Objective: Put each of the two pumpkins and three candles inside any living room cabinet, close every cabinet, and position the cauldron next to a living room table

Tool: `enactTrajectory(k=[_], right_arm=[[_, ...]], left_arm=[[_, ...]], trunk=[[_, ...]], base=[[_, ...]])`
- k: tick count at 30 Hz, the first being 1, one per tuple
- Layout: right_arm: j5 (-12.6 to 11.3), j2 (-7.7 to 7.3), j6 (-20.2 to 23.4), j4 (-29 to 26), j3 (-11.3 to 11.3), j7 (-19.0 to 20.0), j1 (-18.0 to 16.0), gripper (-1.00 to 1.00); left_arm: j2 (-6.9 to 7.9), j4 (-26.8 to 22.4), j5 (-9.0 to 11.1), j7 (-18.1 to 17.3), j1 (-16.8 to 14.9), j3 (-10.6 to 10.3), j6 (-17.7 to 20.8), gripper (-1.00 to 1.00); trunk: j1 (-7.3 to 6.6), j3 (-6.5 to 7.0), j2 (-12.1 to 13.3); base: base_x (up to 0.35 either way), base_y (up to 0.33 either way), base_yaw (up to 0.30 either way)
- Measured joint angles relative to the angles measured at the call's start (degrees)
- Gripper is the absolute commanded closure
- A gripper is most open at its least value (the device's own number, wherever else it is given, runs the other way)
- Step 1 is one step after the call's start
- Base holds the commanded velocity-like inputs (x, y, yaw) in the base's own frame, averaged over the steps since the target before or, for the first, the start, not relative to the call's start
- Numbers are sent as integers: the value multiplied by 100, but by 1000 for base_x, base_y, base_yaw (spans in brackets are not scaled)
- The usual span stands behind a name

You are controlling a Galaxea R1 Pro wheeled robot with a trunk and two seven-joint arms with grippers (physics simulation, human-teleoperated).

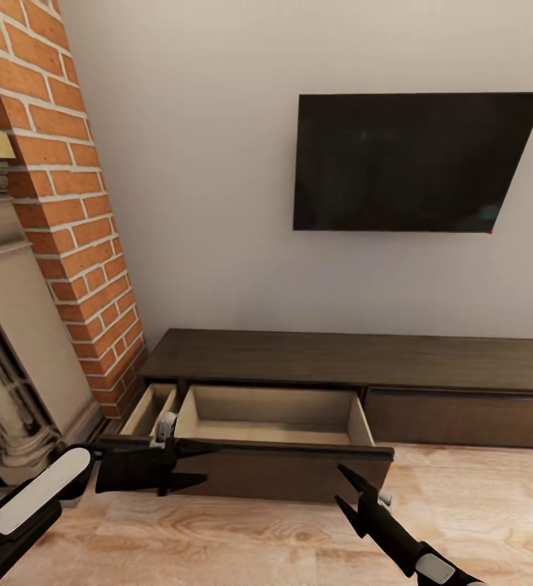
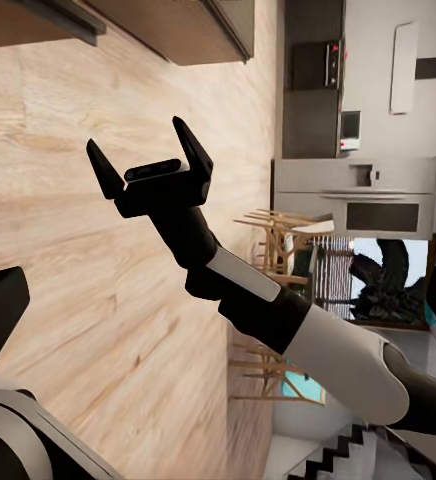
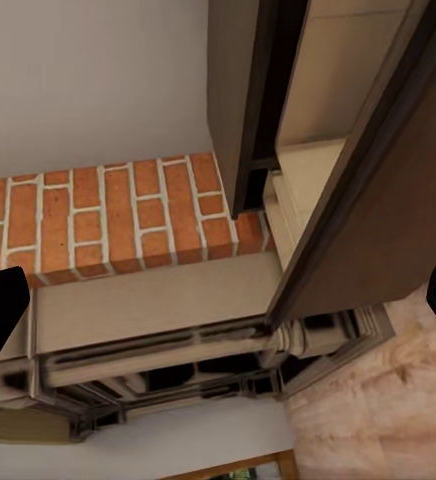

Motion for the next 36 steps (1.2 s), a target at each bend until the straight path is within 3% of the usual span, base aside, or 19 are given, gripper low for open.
enactTrajectory(k=[16, 29, 36], right_arm=[[0, 0, -5, 1, 0, 1, 0, -100], [0, -1, -5, 6, 0, 1, 1, -100], [0, -1, -4, 7, 0, 0, 0, -100]], left_arm=[[-9, 1, 0, 0, 0, -3, 0, -100], [-17, 2, 0, 0, -1, -10, -5, -100], [-18, 1, -7, -1, 0, -9, -8, -100]], trunk=[[1, 0, 0], [3, 0, 0], [3, 0, 0]], base=[[-132, 142, -4], [-188, 150, -215], [-316, -20, -61]])
